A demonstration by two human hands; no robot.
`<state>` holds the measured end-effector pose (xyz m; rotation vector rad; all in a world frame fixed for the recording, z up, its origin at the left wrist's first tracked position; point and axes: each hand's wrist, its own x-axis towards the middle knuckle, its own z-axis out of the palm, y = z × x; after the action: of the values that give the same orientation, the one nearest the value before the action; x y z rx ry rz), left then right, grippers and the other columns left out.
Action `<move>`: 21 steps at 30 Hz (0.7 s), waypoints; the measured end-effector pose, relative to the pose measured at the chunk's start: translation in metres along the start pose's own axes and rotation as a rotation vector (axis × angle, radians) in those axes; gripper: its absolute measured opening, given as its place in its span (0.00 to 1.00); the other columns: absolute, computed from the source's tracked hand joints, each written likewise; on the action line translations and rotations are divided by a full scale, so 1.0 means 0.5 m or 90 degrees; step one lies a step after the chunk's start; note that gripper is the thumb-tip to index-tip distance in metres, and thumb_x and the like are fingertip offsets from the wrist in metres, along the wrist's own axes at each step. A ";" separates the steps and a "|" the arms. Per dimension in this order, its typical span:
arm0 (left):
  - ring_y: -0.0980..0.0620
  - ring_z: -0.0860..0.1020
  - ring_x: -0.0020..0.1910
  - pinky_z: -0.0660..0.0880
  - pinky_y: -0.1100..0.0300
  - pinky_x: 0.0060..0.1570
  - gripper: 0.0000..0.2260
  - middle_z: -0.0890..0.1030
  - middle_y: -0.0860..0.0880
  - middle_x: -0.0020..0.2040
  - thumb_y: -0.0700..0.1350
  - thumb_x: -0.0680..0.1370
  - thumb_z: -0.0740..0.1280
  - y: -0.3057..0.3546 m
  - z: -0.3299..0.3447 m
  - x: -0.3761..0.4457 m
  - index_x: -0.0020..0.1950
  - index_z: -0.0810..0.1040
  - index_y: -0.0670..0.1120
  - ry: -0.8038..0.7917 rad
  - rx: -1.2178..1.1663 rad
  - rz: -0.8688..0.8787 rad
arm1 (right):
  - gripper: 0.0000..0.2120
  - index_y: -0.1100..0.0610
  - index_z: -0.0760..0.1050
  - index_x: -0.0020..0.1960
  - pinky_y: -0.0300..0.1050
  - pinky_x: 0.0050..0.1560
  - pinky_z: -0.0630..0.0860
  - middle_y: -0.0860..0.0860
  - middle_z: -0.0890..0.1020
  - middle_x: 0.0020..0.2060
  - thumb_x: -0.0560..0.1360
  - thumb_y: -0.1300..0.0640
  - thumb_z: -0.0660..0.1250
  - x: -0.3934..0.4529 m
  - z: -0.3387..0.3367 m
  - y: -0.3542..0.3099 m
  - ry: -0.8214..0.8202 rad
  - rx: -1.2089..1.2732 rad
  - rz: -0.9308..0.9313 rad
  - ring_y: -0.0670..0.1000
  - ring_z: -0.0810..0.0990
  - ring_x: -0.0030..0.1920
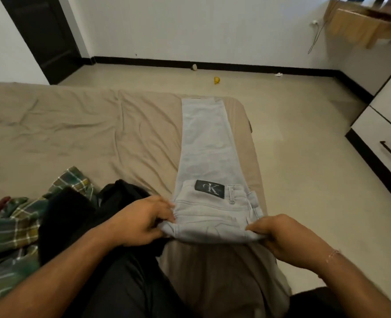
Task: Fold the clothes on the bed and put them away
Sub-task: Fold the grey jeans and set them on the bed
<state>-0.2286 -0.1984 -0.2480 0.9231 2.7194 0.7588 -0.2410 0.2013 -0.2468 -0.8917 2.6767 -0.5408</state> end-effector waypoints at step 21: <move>0.55 0.71 0.26 0.67 0.61 0.28 0.16 0.73 0.53 0.26 0.46 0.79 0.74 -0.181 -0.121 0.346 0.34 0.77 0.42 0.365 -0.357 -0.433 | 0.11 0.53 0.83 0.57 0.43 0.62 0.75 0.52 0.83 0.58 0.75 0.56 0.74 0.366 -0.158 0.117 0.346 0.248 0.260 0.54 0.82 0.58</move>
<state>-0.4320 -0.1795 -0.2430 -0.3821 2.6717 1.6481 -0.4418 0.1522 -0.2252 -0.0826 2.9204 -1.2842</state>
